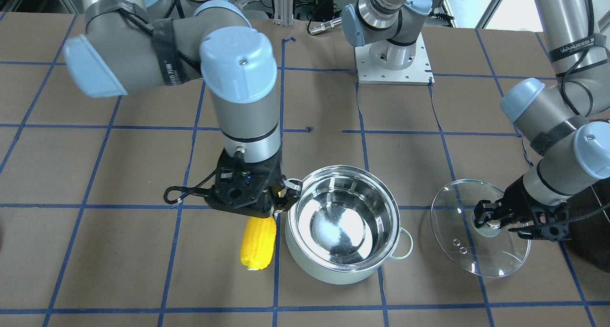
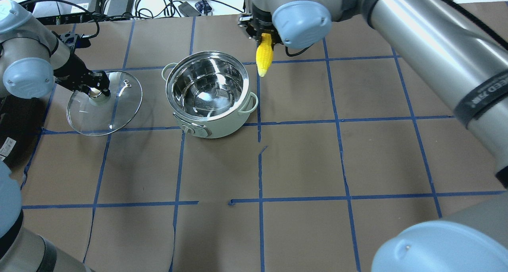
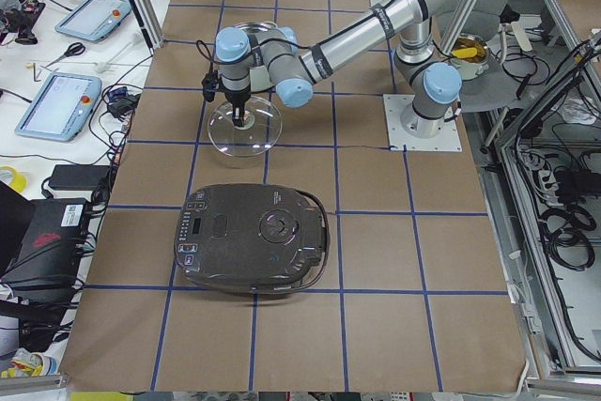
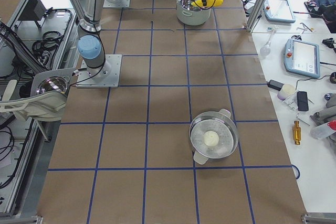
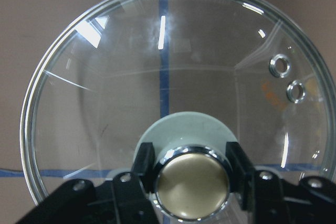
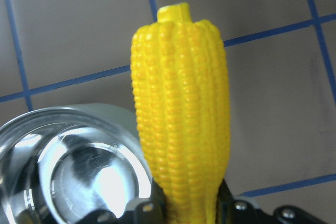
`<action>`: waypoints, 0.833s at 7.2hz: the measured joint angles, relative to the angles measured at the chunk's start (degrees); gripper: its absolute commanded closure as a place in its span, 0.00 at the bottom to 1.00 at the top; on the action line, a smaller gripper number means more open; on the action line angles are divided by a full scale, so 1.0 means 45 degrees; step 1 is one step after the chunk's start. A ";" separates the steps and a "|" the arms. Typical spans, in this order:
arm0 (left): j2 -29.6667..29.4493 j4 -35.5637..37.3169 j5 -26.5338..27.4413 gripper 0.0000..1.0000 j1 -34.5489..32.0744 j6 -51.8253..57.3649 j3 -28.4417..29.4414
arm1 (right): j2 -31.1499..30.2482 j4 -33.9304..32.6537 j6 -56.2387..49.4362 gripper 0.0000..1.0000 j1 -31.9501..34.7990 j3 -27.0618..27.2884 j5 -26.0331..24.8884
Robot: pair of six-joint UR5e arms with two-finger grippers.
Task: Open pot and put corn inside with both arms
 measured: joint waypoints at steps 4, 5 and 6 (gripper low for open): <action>-0.0315 0.0359 0.0531 1.00 0.0049 -0.1367 -0.0187 | 0.1041 -0.0304 0.1913 1.00 0.1430 -0.0616 0.1368; -0.0307 0.0396 0.0586 1.00 0.0058 -0.1825 -0.0233 | 0.1359 -0.0613 0.1910 0.87 0.1608 -0.0617 0.1524; -0.0311 0.0429 0.0614 0.92 0.0067 -0.2017 -0.0337 | 0.1669 -0.0964 0.1567 0.08 0.1751 -0.0618 0.1638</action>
